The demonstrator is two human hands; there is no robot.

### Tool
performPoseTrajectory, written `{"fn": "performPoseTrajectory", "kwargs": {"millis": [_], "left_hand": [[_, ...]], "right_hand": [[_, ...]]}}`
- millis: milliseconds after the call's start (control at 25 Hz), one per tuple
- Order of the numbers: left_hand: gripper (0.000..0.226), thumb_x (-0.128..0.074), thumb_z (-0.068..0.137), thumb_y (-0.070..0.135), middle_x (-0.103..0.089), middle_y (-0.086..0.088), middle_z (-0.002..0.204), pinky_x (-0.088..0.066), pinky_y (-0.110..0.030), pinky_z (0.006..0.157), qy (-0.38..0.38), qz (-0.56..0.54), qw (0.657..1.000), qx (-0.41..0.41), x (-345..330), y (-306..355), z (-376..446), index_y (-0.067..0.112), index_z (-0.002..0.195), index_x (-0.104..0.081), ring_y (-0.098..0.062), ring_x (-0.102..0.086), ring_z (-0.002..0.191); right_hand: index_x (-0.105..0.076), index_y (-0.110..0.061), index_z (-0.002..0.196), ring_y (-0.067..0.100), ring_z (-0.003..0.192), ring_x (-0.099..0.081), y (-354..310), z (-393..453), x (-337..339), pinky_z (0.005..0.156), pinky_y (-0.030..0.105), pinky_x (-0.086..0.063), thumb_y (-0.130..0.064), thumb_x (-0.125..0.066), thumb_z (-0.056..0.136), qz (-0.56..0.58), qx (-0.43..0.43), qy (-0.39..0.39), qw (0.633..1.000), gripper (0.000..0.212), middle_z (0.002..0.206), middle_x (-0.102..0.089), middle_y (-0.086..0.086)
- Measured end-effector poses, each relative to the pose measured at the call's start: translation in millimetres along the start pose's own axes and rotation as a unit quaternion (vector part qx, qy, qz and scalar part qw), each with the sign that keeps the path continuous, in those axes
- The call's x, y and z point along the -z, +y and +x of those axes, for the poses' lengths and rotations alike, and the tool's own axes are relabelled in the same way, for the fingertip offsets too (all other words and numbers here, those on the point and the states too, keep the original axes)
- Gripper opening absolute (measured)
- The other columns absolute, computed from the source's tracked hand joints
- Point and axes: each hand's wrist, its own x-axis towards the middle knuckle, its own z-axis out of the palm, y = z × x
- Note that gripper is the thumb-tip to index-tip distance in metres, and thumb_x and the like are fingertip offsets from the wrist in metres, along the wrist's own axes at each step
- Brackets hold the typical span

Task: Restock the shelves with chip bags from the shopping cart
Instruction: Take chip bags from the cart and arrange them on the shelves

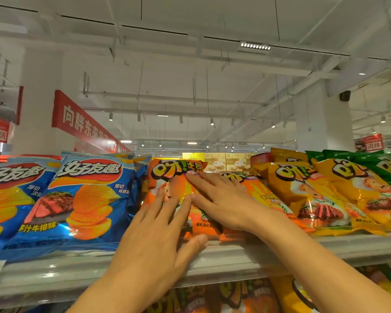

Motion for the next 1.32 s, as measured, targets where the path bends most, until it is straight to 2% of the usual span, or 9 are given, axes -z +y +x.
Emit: {"fn": "performPoseTrajectory", "kwargs": {"millis": [200,320,440,560,680,800,1000,1160,1320], "left_hand": [[0.096,0.01,0.077,0.083,-0.004,0.013,0.168,0.008,-0.043,0.125,0.019,0.024,0.999,-0.012,8,2,0,0.039,0.16,-0.01,-0.012,0.015,0.154],[0.083,0.003,0.087,0.075,-0.005,0.013,0.168,0.009,-0.044,0.123,0.042,-0.008,0.999,-0.029,11,1,20,0.038,0.158,-0.019,-0.011,0.016,0.154],[0.07,-0.014,0.096,0.07,0.004,0.008,0.17,0.005,-0.049,0.126,0.013,-0.011,1.0,0.006,11,-10,50,0.04,0.159,-0.01,-0.017,0.018,0.154],[0.078,-0.025,0.094,0.074,0.014,0.007,0.169,0.0,-0.052,0.126,-0.084,-0.048,0.995,0.033,7,-17,57,0.044,0.158,0.007,-0.02,0.018,0.155],[0.084,-0.033,0.09,0.077,0.004,0.009,0.169,-0.016,-0.052,0.125,-0.098,-0.058,0.993,0.023,11,-23,53,0.046,0.158,0.006,-0.018,0.005,0.156],[0.084,-0.038,0.09,0.076,-0.003,0.01,0.169,-0.019,-0.05,0.124,-0.083,-0.075,0.993,0.034,17,-22,53,0.045,0.159,-0.002,-0.016,-0.002,0.155],[0.075,-0.021,0.09,0.076,0.004,0.012,0.169,0.001,-0.052,0.125,0.009,-0.002,0.998,0.065,7,6,60,0.048,0.157,-0.004,-0.018,0.014,0.155],[0.08,-0.013,0.084,0.081,0.007,0.016,0.168,-0.006,-0.055,0.125,-0.049,0.009,0.995,0.092,-2,10,63,0.052,0.156,0.003,-0.017,0.009,0.156],[0.087,-0.014,0.076,0.081,0.0,0.02,0.167,-0.014,-0.051,0.125,-0.042,0.015,0.994,0.099,0,10,61,0.052,0.156,-0.001,-0.013,-0.002,0.155]], "right_hand": [[-0.023,-0.047,0.155,0.015,0.152,-0.02,24,-38,16,0.122,0.05,-0.022,-0.081,-0.023,0.086,0.017,0.003,0.064,0.998,0.077,0.164,-0.027,-0.014],[-0.015,-0.057,0.152,0.01,0.154,-0.005,48,-71,17,0.126,0.045,-0.012,-0.096,-0.021,0.074,0.006,-0.064,0.024,0.998,0.088,0.166,-0.013,-0.018],[-0.008,-0.057,0.153,0.01,0.155,0.008,54,-70,14,0.125,0.045,-0.007,-0.093,-0.033,0.068,0.037,-0.102,-0.017,0.994,0.096,0.168,0.004,-0.017],[-0.006,-0.054,0.156,0.012,0.155,0.013,53,-65,13,0.126,0.048,-0.007,-0.089,-0.04,0.073,0.042,-0.096,-0.006,0.994,0.096,0.168,0.009,-0.015],[-0.005,-0.048,0.157,0.014,0.156,0.008,55,-63,11,0.126,0.052,-0.011,-0.086,-0.041,0.079,0.029,-0.091,-0.026,0.995,0.093,0.169,0.005,-0.011],[-0.003,-0.048,0.157,0.017,0.156,0.003,55,-63,12,0.124,0.055,-0.015,-0.085,-0.04,0.081,0.026,-0.077,-0.03,0.996,0.092,0.17,0.003,-0.01],[0.0,-0.051,0.156,0.018,0.156,0.008,63,-68,12,0.125,0.054,-0.009,-0.084,-0.029,0.085,0.039,-0.062,-0.036,0.997,0.084,0.17,0.006,-0.011],[0.002,-0.048,0.157,0.024,0.156,0.015,65,-61,8,0.123,0.058,-0.009,-0.083,-0.031,0.087,0.023,-0.062,-0.033,0.997,0.085,0.169,0.012,-0.008],[0.003,-0.047,0.157,0.023,0.156,0.014,67,-58,2,0.122,0.057,-0.011,-0.082,-0.032,0.086,0.036,-0.054,-0.024,0.998,0.087,0.169,0.013,-0.009]]}}
